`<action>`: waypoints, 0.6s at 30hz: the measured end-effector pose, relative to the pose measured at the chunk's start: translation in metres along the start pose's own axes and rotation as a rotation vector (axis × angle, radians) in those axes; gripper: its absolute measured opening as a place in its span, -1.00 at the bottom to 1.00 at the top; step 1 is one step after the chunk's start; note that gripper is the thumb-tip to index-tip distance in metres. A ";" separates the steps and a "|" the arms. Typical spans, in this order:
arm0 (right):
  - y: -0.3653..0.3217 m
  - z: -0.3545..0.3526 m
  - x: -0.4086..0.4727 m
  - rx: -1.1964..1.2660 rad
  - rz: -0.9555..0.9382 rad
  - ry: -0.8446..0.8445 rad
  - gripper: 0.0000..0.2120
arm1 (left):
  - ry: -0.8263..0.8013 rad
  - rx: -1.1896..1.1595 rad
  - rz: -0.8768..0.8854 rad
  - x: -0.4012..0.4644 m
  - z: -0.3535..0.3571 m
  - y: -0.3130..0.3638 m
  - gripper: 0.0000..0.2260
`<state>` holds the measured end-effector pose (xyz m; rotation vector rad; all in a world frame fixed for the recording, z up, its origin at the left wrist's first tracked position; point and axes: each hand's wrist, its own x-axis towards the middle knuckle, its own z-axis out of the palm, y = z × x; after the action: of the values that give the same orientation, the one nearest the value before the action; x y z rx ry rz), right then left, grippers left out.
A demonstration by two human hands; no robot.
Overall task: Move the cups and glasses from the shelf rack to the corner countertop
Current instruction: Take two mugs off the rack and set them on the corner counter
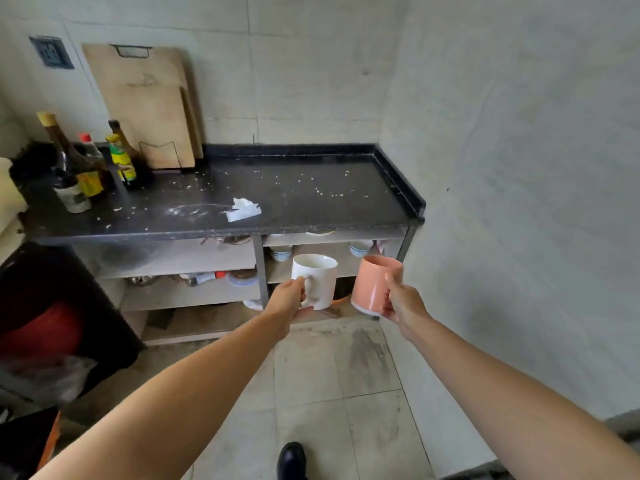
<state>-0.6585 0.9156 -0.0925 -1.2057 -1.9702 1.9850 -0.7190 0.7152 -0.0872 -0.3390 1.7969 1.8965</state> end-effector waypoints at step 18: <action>-0.185 0.026 0.338 0.093 0.055 0.103 -0.71 | -0.055 0.110 -0.004 0.318 0.141 0.189 -0.76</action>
<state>-0.9866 1.1180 -0.0868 -1.3251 -1.7953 1.9730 -1.0623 0.9126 -0.0721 -0.2490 1.8539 1.7781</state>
